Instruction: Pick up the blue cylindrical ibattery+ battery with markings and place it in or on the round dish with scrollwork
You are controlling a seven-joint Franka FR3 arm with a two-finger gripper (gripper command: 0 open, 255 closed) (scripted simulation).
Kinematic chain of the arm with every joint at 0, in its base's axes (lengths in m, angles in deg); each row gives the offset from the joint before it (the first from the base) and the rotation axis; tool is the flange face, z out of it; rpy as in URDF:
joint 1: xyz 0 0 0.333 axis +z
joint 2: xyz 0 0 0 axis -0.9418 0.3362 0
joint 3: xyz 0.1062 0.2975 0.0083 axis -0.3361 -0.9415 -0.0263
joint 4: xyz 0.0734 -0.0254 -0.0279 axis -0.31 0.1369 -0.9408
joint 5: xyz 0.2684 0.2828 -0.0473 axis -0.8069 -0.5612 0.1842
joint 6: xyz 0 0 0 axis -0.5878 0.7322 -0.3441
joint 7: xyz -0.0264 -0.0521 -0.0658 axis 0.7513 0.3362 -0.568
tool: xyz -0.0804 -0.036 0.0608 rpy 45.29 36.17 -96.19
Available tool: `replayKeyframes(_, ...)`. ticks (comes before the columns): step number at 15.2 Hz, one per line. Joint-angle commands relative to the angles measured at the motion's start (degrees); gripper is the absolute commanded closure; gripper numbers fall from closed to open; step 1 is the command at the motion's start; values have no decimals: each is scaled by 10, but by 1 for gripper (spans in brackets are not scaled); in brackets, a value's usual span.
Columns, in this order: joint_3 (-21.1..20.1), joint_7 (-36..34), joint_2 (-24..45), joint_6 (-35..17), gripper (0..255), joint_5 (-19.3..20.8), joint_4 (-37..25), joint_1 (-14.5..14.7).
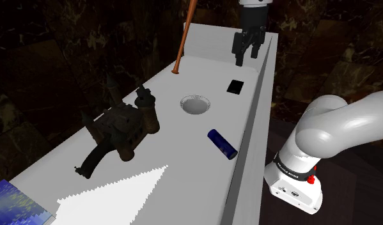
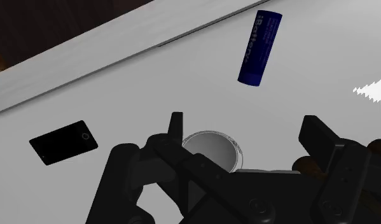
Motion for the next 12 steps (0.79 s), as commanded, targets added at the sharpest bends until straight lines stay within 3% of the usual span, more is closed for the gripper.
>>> replayKeyframes(1,0,0,0,0,0,0,0,0)
replayKeyframes(12,-88,-95,-47,-182,0,-36,222,24)
